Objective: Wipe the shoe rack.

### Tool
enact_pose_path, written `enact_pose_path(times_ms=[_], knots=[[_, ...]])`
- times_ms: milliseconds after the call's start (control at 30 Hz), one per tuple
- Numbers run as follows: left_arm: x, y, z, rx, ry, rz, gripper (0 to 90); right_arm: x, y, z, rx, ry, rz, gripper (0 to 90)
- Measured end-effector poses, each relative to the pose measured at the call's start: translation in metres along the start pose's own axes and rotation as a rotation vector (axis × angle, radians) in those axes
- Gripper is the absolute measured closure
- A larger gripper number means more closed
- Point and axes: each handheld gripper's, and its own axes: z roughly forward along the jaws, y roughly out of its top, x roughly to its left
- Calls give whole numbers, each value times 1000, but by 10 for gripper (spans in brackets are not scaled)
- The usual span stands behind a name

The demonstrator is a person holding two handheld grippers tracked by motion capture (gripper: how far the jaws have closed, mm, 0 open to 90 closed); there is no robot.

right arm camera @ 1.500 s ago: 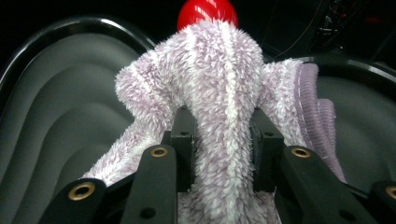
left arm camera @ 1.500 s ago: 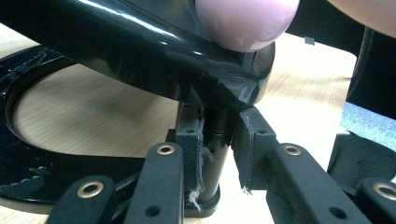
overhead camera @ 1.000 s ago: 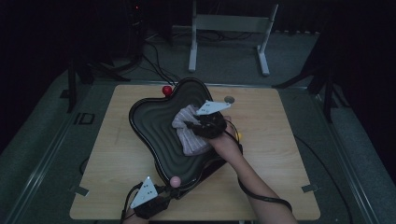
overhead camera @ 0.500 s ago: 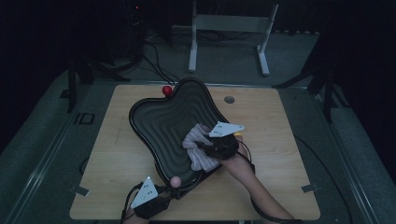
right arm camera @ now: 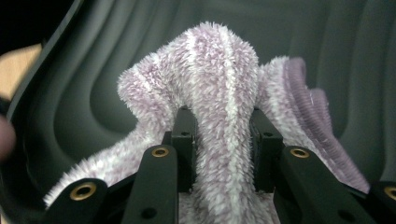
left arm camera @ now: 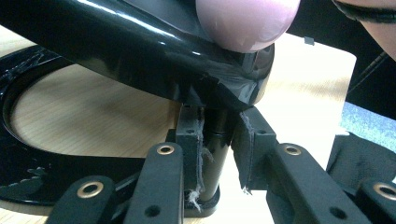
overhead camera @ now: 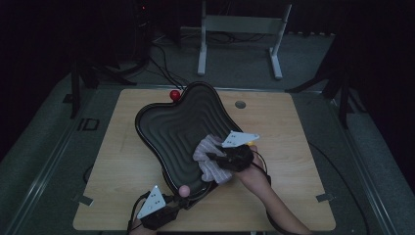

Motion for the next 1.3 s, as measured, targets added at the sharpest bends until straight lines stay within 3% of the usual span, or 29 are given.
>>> enact_pose_path(times_ms=[333,633,733,833,1300], knots=[[0,0,0,-1,-1,5,739,1,75,25,-101,31,-28,691],[0,0,0,-2,-1,4,739,-4,131,65,-116,18,-43,686],[0,-1,0,-6,0,2,738,-8,133,77,-88,2,-42,685],[0,-1,-1,-5,1,2,738,-9,128,85,-66,14,-49,681],[-1,-1,0,-5,2,-1,738,9,82,61,-22,25,-65,681]])
